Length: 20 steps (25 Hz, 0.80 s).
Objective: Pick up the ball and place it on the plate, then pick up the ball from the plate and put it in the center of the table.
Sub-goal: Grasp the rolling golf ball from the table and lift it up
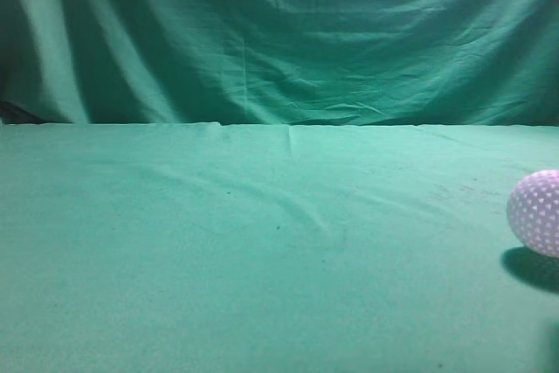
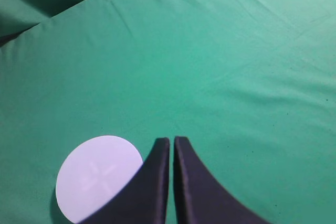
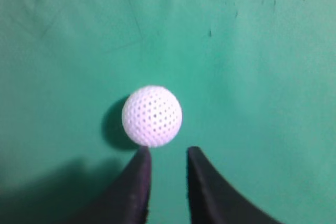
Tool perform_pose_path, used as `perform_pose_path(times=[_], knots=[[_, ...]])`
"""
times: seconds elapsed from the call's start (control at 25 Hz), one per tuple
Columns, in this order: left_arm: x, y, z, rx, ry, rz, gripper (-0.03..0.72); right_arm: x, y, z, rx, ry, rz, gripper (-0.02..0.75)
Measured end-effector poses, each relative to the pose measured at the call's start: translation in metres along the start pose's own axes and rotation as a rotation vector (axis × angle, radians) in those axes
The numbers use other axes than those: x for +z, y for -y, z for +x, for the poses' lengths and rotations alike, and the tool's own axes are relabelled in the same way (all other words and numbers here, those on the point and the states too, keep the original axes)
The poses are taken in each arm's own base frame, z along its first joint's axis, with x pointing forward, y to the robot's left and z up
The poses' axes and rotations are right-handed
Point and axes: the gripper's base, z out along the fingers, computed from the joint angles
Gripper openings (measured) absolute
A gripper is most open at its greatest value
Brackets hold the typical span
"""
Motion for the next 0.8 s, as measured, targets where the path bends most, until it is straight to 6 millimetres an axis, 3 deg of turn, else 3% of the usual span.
perform_pose_path(times=[0.16, 0.32, 0.8], knots=[[0.0, 0.0, 0.0, 0.0, 0.0, 0.0, 0.0, 0.007, 0.0, -0.011, 0.001, -0.02, 0.0, 0.395], [0.0, 0.0, 0.0, -0.002, 0.0, 0.0, 0.0, 0.019, 0.001, -0.013, 0.005, -0.065, 0.0, 0.539], [0.0, 0.0, 0.0, -0.002, 0.0, 0.0, 0.0, 0.049, 0.002, -0.019, 0.017, -0.136, -0.005, 0.523]])
